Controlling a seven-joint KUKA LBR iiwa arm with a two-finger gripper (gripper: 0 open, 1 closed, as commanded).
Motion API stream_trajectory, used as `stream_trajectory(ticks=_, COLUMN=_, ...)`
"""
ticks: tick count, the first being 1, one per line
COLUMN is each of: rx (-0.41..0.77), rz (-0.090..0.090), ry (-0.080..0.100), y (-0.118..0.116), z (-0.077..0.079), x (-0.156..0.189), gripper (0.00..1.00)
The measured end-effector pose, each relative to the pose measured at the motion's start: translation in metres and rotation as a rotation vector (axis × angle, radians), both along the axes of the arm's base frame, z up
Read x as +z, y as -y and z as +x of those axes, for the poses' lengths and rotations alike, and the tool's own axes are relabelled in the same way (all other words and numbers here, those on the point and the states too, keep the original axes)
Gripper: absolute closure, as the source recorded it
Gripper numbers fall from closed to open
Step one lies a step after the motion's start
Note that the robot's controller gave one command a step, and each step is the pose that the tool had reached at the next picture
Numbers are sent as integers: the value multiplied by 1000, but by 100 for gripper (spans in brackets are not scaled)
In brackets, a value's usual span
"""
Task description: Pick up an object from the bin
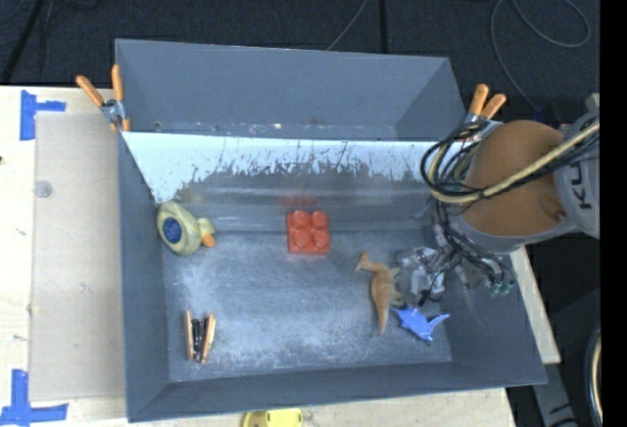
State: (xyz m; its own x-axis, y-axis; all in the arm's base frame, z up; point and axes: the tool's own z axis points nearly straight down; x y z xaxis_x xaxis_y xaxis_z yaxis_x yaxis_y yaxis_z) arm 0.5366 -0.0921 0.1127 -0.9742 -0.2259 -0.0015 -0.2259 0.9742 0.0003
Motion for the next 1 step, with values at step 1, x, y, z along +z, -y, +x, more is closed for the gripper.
stream_trajectory(ticks=1, rx=3, rz=0, ry=0, y=-1, z=0, x=0, gripper=0)
